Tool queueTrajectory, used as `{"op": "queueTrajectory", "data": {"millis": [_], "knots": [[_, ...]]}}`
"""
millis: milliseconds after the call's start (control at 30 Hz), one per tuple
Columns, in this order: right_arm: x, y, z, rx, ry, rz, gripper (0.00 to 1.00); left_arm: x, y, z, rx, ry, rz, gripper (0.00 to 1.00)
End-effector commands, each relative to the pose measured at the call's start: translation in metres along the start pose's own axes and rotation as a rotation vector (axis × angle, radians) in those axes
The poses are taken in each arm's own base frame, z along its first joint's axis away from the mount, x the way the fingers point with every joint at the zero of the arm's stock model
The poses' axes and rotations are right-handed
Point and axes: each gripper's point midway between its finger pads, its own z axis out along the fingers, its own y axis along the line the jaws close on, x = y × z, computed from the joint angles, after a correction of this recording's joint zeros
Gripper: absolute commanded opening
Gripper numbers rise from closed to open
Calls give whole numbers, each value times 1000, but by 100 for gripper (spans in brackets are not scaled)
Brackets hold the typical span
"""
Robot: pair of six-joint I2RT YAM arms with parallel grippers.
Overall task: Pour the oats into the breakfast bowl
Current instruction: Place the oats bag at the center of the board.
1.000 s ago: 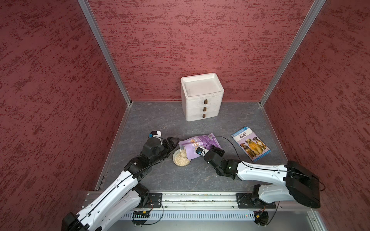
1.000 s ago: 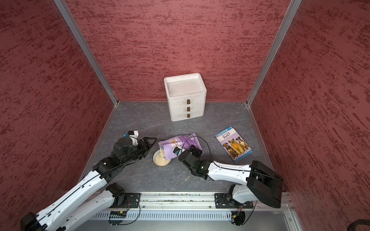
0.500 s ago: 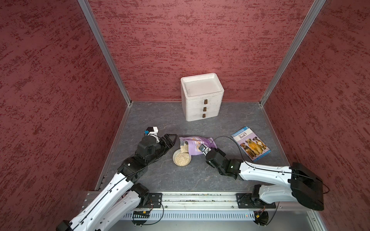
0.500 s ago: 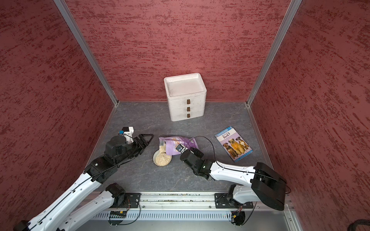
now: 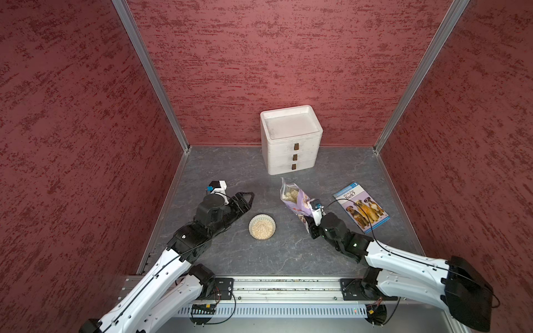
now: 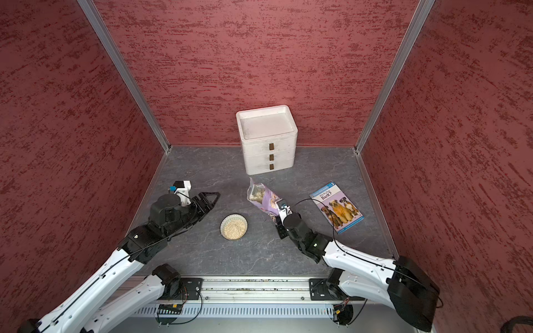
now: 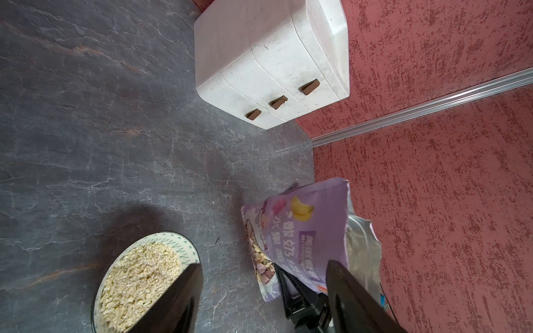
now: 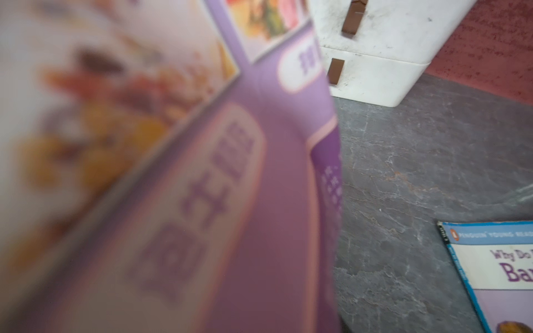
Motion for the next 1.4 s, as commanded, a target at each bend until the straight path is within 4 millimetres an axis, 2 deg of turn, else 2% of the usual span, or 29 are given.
{"op": "queueTrajectory", "data": {"millis": [0, 167, 233, 300, 433, 633, 833, 900, 1133, 1267, 1367], "knots": [[-83, 23, -21, -182, -305, 230, 0, -4, -17, -1, 58, -1, 29, 71], [-87, 28, -22, -223, -325, 250, 0, 1, -26, 6, 83, 28, 28, 71], [-90, 20, -23, -182, -340, 255, 0, 4, -31, 9, 95, 40, 37, 71], [-81, 19, -13, -162, -302, 236, 0, 8, -35, 13, 100, 49, 44, 72], [-57, 34, 8, -234, -233, 273, 0, 17, -43, 24, 115, 81, 58, 73], [-49, 40, 28, -251, -236, 309, 0, 32, -60, 41, 139, 121, 84, 74], [-26, 41, 40, -247, -184, 306, 2, 42, -73, 60, 142, 150, 109, 70], [-17, 41, 41, -248, -160, 302, 8, 45, -78, 67, 150, 157, 112, 69], [9, 31, 34, -198, -101, 282, 45, 55, -74, 93, 96, 192, 105, 64], [17, 30, 34, -186, -68, 266, 51, 58, -74, 102, 87, 200, 91, 56], [17, 29, 33, -183, -65, 266, 56, 59, -78, 107, 98, 203, 87, 56]]}}
